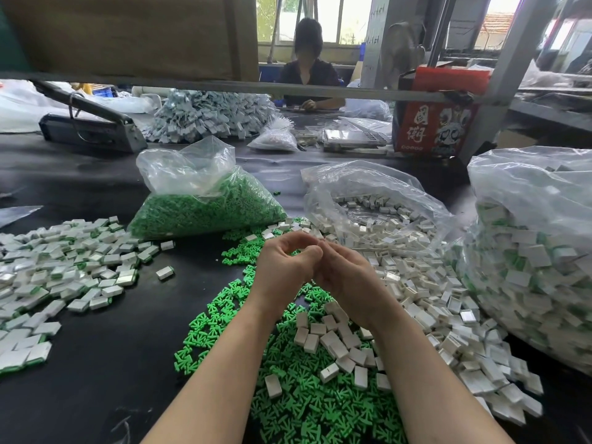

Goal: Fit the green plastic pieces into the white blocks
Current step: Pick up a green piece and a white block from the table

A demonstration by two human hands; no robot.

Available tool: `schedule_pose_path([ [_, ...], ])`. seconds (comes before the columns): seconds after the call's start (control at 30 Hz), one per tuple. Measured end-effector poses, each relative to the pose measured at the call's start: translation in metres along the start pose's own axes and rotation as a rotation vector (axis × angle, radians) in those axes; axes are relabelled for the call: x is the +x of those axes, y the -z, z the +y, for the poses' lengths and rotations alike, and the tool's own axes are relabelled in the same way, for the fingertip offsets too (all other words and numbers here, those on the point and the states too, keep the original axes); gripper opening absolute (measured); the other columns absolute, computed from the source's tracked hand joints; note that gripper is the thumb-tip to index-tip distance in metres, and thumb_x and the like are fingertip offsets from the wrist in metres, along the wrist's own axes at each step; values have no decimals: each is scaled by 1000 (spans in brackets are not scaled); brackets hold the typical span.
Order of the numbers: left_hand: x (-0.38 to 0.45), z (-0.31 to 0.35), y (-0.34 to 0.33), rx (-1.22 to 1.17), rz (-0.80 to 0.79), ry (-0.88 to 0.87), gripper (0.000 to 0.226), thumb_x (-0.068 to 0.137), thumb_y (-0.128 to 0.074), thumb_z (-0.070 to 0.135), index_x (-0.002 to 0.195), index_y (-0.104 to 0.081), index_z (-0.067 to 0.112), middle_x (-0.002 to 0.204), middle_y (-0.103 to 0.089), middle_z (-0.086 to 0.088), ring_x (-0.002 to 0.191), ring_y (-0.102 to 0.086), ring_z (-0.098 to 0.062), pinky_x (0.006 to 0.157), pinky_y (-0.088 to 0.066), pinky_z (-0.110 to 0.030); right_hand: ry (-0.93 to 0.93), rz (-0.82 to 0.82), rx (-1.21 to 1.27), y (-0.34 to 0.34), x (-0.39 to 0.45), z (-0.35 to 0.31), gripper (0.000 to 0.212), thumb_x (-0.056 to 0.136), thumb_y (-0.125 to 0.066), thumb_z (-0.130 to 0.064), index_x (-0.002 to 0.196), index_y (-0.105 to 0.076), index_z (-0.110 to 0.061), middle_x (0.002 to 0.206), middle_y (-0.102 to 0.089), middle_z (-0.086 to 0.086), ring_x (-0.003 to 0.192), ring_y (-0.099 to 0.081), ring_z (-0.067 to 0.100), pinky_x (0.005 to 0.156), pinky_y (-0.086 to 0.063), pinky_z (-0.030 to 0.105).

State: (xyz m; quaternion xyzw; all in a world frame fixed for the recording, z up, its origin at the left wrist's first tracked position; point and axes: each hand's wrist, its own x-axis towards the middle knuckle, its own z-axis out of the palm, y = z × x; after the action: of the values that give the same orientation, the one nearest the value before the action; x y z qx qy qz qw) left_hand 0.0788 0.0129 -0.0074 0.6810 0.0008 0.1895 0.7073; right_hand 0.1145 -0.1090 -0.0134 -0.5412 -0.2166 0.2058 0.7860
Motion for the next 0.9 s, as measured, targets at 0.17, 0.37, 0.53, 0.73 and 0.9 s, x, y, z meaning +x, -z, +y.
schedule_pose_path([
  [0.17,2,-5,-2,-82,41,84,20,69,-63,16,80,-71,2,53,-53,-2,46,-44,-9,47,-43,-23,3,13,-43,-1,1,1,46,88,-59,-30,115,-60,7,84,-58,18,82,-40,32,73,-31,37],
  [0.37,1,-9,-6,-195,64,123,13,69,-64,11,77,-69,2,71,-59,-15,47,-47,-9,45,-45,-21,29,48,-67,0,0,3,37,85,-62,-28,106,-66,2,83,-60,15,80,-47,30,73,-37,36],
  [0.53,0,-11,-5,-249,32,129,6,75,-63,4,76,-69,3,84,-69,-16,51,-57,-8,49,-49,-20,42,67,-91,-2,0,5,31,84,-63,-28,100,-69,-3,85,-59,18,82,-50,32,78,-40,44],
  [0.73,-1,-9,-5,-256,17,124,8,73,-62,8,75,-69,5,60,-63,-4,46,-54,-9,47,-47,-22,51,89,-129,-4,1,3,32,89,-59,-26,102,-68,1,78,-61,13,72,-56,21,67,-49,29],
  [0.9,2,-4,2,-249,-3,168,8,72,-67,13,69,-74,15,57,-57,-5,46,-44,-14,52,-39,-28,13,66,-105,-8,1,2,48,92,-46,-40,92,-63,5,72,-58,18,72,-51,30,74,-38,44],
])
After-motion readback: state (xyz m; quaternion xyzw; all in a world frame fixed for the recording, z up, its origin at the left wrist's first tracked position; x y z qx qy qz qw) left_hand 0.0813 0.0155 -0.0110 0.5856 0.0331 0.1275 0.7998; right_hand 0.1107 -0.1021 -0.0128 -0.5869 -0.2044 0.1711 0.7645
